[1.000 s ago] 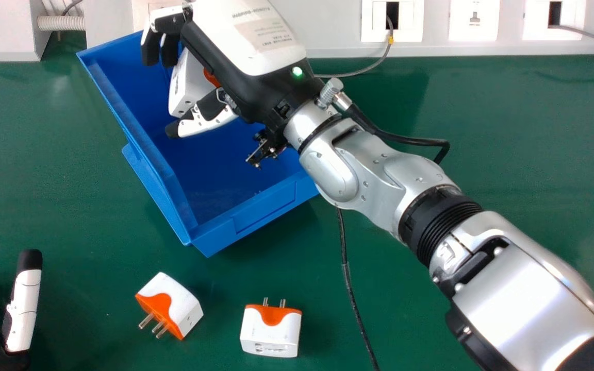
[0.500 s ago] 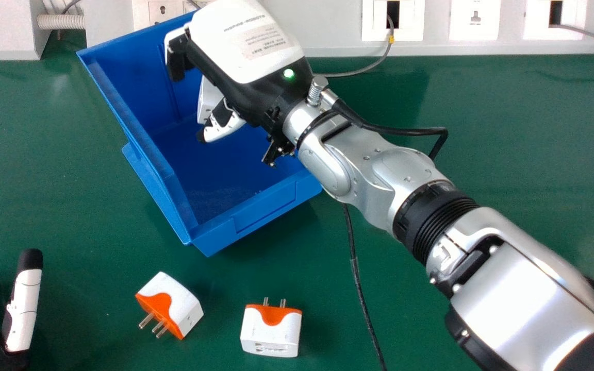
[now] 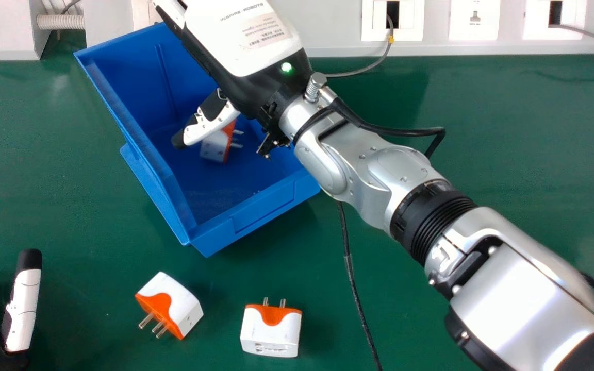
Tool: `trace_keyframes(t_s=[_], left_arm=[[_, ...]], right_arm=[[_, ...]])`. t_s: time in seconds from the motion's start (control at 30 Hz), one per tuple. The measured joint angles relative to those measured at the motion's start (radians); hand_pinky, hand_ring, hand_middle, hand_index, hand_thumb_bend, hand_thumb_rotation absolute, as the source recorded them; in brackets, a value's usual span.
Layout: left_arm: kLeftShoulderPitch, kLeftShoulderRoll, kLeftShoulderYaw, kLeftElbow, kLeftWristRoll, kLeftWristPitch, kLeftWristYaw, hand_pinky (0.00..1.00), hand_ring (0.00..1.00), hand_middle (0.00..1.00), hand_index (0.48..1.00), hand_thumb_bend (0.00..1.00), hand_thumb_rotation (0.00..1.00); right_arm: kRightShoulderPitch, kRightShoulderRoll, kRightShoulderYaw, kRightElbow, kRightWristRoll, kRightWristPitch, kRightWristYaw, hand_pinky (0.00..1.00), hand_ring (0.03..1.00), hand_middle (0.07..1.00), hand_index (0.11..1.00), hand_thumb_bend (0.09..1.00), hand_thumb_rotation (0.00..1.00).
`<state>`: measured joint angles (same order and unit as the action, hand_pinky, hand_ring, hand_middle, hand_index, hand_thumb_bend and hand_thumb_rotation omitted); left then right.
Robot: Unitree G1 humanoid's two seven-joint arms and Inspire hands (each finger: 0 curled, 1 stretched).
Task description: Pick all objects and put in blue box
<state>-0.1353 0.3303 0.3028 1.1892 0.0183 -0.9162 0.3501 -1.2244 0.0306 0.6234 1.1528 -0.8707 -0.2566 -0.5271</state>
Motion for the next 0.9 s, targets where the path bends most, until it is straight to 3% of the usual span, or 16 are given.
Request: trace_keyframes(t_s=[0.17,0.27,0.37,0.5,0.6,0.67,0.9], left_arm=[[0.000,0.000,0.000,0.000,-0.001,0.000,-0.002,0.99,0.98,0.97,1.000,0.96,0.92],[-0.002,0.000,-0.005,-0.001,0.012,-0.002,0.009,0.99,0.98,0.98,0.999,0.94,0.92],[-0.001,0.000,-0.004,-0.001,0.012,-0.003,0.008,0.99,0.98,0.97,1.000,0.95,0.92],[0.005,-0.001,-0.003,-0.002,0.011,-0.002,0.009,0.99,0.98,0.98,1.000,0.95,0.93],[0.010,0.001,-0.003,-0.003,0.011,0.000,0.012,0.98,0.99,0.98,1.000,0.94,0.93],[0.012,0.002,-0.005,-0.004,0.018,0.002,0.022,0.98,0.98,0.97,1.000,0.95,0.94],[0.018,0.002,-0.007,-0.011,0.019,0.002,0.021,1.00,0.98,0.97,1.000,0.93,0.94]], right_arm=[[0.007,-0.010,-0.004,-0.070,0.001,-0.014,-0.006,1.00,1.000,1.000,1.000,1.000,0.42],[0.093,-0.064,-0.041,-0.240,0.035,-0.063,-0.003,1.00,1.000,1.000,1.000,1.000,0.50],[0.200,-0.137,-0.076,-0.379,0.060,-0.187,-0.036,1.00,1.000,1.000,1.000,1.000,0.53],[0.357,-0.211,-0.110,-0.419,0.074,-0.414,-0.260,0.98,1.000,1.000,1.000,1.000,0.61],[0.427,-0.239,-0.114,-0.398,0.053,-0.480,-0.365,0.97,1.000,1.000,1.000,1.000,0.70],[0.484,-0.264,-0.112,-0.349,0.033,-0.521,-0.412,0.99,1.000,1.000,1.000,1.000,0.76],[0.619,-0.315,-0.129,-0.338,0.033,-0.506,-0.434,1.00,1.000,1.000,1.000,1.000,0.72]])
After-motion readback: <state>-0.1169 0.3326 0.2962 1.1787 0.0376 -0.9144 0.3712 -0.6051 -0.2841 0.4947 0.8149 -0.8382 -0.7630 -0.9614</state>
